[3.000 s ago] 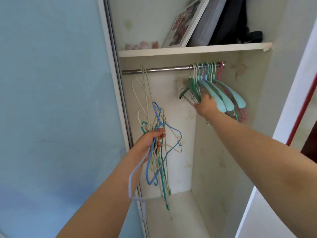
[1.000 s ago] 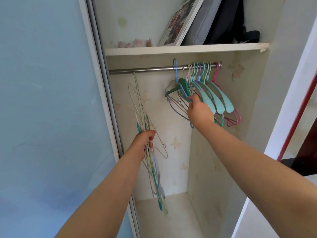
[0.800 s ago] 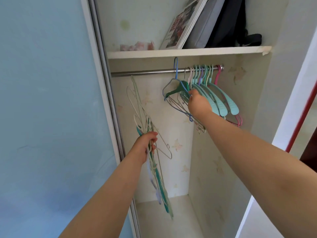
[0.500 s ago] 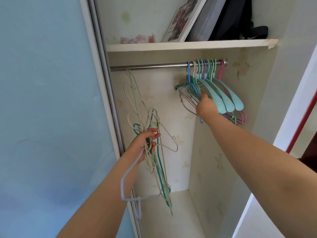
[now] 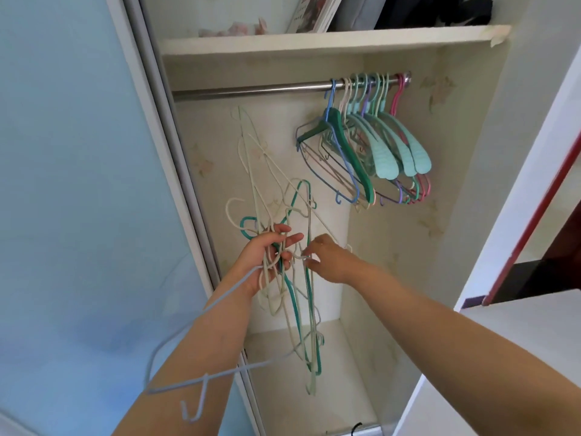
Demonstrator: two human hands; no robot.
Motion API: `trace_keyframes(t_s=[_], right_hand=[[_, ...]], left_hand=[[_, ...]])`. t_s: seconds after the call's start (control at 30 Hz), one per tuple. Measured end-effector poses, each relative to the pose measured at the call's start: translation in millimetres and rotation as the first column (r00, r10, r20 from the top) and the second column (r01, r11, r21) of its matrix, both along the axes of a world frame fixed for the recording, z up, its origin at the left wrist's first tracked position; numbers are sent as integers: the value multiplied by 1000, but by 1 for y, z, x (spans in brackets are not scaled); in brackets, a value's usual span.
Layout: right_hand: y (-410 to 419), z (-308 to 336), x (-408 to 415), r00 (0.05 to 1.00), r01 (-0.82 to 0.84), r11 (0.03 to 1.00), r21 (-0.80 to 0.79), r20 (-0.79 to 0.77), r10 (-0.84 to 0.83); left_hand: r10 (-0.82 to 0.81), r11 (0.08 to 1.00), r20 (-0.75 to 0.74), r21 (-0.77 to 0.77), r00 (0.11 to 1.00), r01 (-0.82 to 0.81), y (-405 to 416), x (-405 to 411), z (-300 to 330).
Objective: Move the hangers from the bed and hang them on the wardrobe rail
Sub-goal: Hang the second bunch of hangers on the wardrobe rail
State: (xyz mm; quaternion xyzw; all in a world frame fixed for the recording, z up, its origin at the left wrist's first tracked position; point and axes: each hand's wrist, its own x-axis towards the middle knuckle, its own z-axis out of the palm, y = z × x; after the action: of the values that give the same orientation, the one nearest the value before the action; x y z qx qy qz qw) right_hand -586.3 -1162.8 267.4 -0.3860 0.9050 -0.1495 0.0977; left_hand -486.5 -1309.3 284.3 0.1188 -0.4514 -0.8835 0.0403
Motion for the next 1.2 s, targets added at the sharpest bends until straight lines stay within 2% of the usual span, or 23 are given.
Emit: trace_keyframes(t_s=[0.1,0.2,0.27,0.4,0.47,0.6,0.73,0.87,0.93,0.97,1.07,1.13,1.2], right_hand=[[11,-23,1,999,33,987,-158,44,-27],[23,-44,8,994,113,913,-392,37,-108],[28,-53,12,984,164,861,-482,16,-178],[34,-57,16,937,348,716,-605,205,-282],[38,-55,12,911,412,688,-597,250,-329],[40,-56,10,903,430,775,-462,242,-356],[36,-61,20,869,480,791,-379,327,-371],[36,-52,21,856,412,883,-225,427,-290],[37,-51,19,852,407,890,-205,437,-289],[36,-51,16,883,394,887,-240,368,-293],[33,-43,5,966,219,947,-233,-83,-244],[29,-33,-6,931,133,983,-127,-325,-168],[26,-23,-18,875,126,992,-8,-470,-115]], left_hand=[[-9,1000,-8,0,1000,9,3,6,-4],[17,1000,-1,-6,1000,-17,5,10,-13],[36,997,23,-67,999,-34,5,11,-20],[67,988,74,-144,995,-56,3,13,-32],[76,984,86,-168,993,-61,2,13,-38],[46,980,62,-196,997,-33,5,13,-39],[38,978,66,-205,997,-23,16,11,-34],[105,968,80,-236,991,-83,19,13,-39],[100,966,103,-250,990,-72,17,15,-40],[84,964,116,-259,990,-51,15,16,-41],[-10,959,149,-280,989,52,10,20,-43],[-86,949,146,-290,986,125,7,23,-44],[-147,932,142,-313,979,185,5,26,-45]])
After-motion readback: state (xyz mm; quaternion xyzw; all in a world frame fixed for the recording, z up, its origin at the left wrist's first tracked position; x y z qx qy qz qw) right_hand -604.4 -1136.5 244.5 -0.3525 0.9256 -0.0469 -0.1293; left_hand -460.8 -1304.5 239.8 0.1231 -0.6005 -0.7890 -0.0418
